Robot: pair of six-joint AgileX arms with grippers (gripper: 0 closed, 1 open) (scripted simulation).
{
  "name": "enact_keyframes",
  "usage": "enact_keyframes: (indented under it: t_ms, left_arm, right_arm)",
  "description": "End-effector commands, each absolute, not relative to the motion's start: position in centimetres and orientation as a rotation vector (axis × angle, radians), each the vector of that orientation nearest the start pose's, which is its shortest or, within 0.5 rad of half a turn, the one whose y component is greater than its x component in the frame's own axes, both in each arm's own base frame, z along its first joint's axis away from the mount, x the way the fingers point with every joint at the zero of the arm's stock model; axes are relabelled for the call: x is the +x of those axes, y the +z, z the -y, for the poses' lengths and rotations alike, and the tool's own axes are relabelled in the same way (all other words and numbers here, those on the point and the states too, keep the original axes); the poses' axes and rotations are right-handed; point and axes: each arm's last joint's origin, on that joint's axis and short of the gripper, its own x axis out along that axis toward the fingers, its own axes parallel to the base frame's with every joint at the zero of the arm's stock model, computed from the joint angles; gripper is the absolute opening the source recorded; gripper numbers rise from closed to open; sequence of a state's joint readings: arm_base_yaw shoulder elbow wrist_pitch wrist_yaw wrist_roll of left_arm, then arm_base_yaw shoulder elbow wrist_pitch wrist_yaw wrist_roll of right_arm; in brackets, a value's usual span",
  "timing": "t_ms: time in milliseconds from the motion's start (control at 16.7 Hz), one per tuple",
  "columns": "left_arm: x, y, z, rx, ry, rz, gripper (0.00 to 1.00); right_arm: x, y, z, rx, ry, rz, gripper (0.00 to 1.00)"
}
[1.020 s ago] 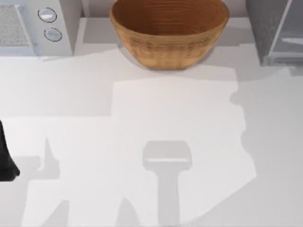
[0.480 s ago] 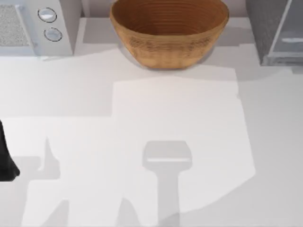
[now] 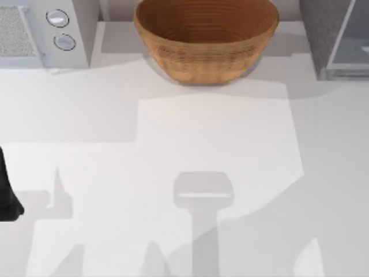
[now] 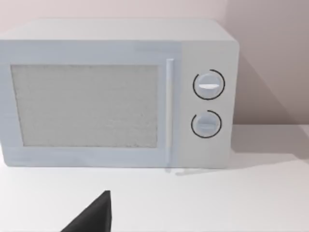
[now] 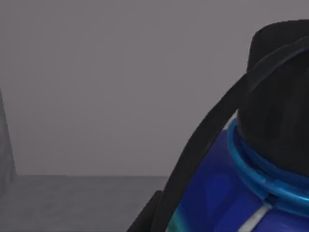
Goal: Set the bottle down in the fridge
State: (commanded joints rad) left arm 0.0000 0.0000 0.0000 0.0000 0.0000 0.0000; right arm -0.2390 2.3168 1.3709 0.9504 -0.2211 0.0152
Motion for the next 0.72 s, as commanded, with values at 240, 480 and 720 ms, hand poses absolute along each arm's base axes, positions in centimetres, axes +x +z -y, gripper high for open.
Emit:
enact_keyframes:
  t_ms: [240,480,720]
  left_arm:
    - [10.6,16.0,0.1,0.000,0.000,0.000,1.00]
    - [10.6,16.0,0.1,0.000,0.000,0.000,1.00]
    - [10.6,16.0,0.1,0.000,0.000,0.000,1.00]
  right_arm:
    - [50.4,12.9,10.2,0.004,0.010,-0.008,0.01]
    - [50.4,12.9,10.2,0.004,0.010,-0.009,0.01]
    - [50.4,12.9,10.2,0.004,0.010,-0.009,0.31]
